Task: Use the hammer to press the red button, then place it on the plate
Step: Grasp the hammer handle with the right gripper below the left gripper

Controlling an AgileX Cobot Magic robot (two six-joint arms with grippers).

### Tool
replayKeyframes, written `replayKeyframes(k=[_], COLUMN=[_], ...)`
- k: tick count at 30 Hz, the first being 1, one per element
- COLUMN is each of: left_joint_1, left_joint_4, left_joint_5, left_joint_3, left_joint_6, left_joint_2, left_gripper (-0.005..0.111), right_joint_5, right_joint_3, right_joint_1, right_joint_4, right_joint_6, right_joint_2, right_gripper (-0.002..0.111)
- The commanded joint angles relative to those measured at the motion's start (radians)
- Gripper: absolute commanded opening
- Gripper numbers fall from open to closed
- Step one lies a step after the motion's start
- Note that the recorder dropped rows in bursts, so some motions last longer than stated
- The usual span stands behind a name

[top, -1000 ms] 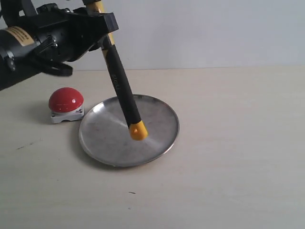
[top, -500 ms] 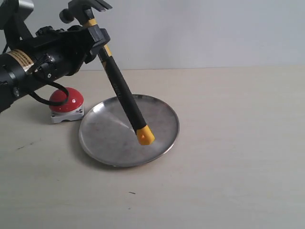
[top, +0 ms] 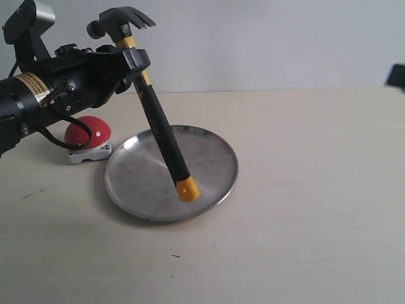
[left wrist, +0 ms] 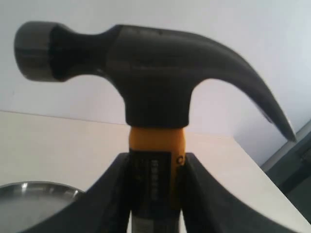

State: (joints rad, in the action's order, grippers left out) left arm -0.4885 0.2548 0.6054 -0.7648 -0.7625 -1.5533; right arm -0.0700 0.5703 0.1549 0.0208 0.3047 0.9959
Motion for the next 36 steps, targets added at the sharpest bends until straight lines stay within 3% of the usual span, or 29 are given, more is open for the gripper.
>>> replayKeyframes(k=[1, 4, 7, 13, 17, 21, 24, 36], left_joint_1=[0.001, 0.001, 0.001, 0.001, 0.001, 0.001, 0.001, 0.001], left_joint_4=[0.001, 0.001, 0.001, -0.007, -0.005, -0.001, 0.008, 0.116], left_joint_5=[0.066, 0.066, 0.066, 0.069, 0.05, 0.026, 0.004, 0.043], left_joint_3=[-0.01, -0.015, -0.015, -0.021, -0.048, -0.052, -0.052, -0.052], left_joint_6=[-0.016, -0.021, -0.029, -0.029, -0.043, -0.043, -0.03, -0.07], left_joint_2=[0.01, 0.01, 0.01, 0.01, 0.01, 0.01, 0.01, 0.013], left_gripper=[0.0, 0.0, 0.0, 0.0, 0.0, 0.0, 0.0, 0.0], right_joint_5=[-0.119, -0.178, -0.119, 0.053, 0.135, 0.155, 0.165, 0.333], right_joint_3=[0.081, 0.128, 0.158, 0.162, 0.165, 0.179, 0.192, 0.23], right_joint_1=[0.21, 0.363, 0.468, 0.572, 0.604, 0.63, 0.63, 0.63], right_joint_4=[0.002, -0.046, -0.092, -0.099, -0.101, -0.101, -0.101, -0.101], right_joint_6=[-0.19, -0.305, -0.396, -0.396, -0.379, -0.379, -0.355, -0.355], right_joint_2=[0.174, 0.249, 0.3, 0.363, 0.419, 0.454, 0.469, 0.612], right_gripper=[0.0, 0.0, 0.0, 0.005, 0.027, 0.063, 0.078, 0.079])
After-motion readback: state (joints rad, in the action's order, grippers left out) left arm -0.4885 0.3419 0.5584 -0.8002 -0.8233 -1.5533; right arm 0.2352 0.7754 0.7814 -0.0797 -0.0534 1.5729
